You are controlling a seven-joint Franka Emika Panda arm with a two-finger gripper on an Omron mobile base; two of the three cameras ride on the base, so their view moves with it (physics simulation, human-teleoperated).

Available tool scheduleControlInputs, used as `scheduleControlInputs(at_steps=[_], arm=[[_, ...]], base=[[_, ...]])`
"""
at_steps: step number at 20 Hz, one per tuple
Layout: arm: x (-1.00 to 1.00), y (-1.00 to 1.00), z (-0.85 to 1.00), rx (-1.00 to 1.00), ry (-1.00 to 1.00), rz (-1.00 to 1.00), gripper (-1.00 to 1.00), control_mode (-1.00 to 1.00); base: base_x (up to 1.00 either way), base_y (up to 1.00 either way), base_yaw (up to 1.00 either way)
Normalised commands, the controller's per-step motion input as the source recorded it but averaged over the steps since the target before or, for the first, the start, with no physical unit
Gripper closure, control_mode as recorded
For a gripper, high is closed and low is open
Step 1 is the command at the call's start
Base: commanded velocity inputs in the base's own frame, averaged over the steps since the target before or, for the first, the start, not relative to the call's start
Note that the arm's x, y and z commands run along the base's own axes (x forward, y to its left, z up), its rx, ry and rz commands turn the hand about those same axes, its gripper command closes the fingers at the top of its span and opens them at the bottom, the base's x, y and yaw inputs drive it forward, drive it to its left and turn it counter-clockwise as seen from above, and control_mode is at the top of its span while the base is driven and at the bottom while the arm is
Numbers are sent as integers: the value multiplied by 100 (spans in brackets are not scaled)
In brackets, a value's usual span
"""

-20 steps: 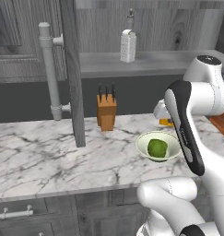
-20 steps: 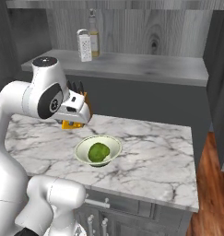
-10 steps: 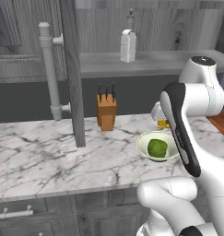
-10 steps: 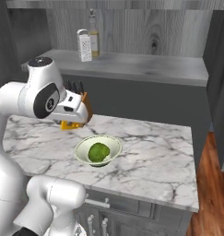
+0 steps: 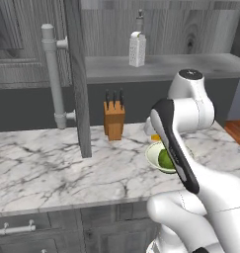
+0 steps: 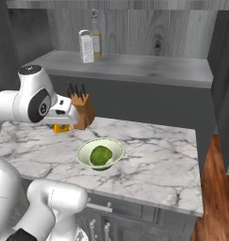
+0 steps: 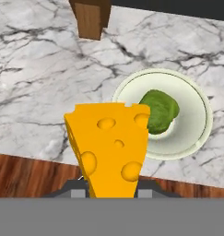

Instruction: Pick the cheese from the fridge and the cheese grater from the cabinet and place them next to the salad bowl.

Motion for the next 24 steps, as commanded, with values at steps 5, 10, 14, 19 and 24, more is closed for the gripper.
scheduleControlInputs(at_steps=[5,10,14,19,24], arm=[[33,9,-29,0,-1,29,100,-100],[44,22,-36,0,0,9,100,-100],[51,33,-35,0,0,1,100,-100],[48,33,-40,0,1,0,100,-100],[49,32,-41,0,6,-1,100,-100]], base=[[0,0,0],[0,0,0],[0,0,0],[0,0,0],[0,0,0]])
